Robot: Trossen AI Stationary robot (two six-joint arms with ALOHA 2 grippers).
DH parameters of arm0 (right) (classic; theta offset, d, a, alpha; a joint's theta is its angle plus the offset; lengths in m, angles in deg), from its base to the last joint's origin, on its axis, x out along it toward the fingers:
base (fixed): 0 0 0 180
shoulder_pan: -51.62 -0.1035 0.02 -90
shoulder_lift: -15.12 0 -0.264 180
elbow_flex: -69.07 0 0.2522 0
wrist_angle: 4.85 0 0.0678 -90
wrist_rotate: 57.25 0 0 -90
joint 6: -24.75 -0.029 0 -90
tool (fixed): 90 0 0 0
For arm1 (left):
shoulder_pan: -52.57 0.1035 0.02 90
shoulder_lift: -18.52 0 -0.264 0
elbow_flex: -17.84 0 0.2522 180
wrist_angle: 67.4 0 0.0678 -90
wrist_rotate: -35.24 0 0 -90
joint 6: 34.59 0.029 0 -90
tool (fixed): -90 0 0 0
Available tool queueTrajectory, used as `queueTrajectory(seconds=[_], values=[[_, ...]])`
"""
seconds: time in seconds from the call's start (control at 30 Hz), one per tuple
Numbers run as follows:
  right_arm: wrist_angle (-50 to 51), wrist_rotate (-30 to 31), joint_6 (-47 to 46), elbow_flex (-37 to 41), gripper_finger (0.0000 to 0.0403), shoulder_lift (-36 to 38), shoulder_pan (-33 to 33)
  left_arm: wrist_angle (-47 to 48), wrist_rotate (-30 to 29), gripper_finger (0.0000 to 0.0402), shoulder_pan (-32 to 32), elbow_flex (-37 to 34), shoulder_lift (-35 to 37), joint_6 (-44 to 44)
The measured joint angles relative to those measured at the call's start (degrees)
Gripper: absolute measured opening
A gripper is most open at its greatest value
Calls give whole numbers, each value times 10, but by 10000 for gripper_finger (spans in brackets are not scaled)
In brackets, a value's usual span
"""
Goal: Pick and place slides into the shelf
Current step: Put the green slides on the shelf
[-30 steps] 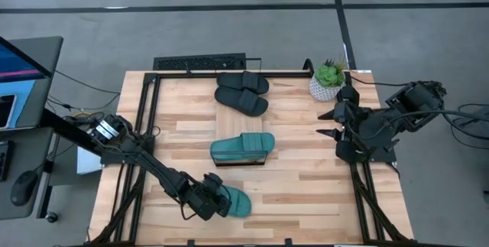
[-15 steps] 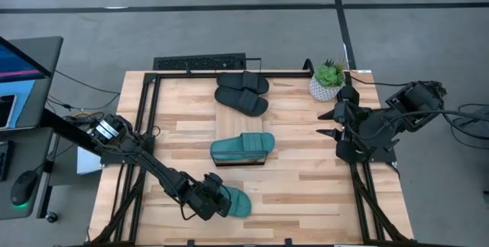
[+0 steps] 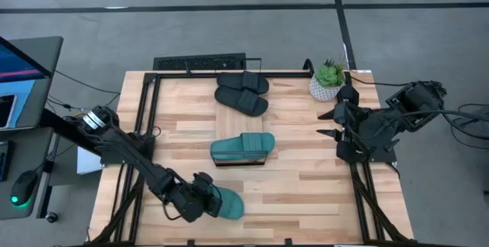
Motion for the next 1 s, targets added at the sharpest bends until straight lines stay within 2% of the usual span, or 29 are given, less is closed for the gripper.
queueTrajectory(seconds=[0.33, 0.57, 0.77, 1.0], values=[[0, 0, 22, 0, 166, 0, 0, 88, -91, 0, -33, 62, 57, -47], [0, 0, 35, 0, 166, 2, 0, 273, -147, 0, -30, 167, 79, -29], [0, 1, 40, 0, 166, 9, 0, 412, -185, 0, 9, 243, 82, 28], [0, 3, 44, 0, 166, 27, 1, 382, -170, 0, 102, 244, 118, 182]])
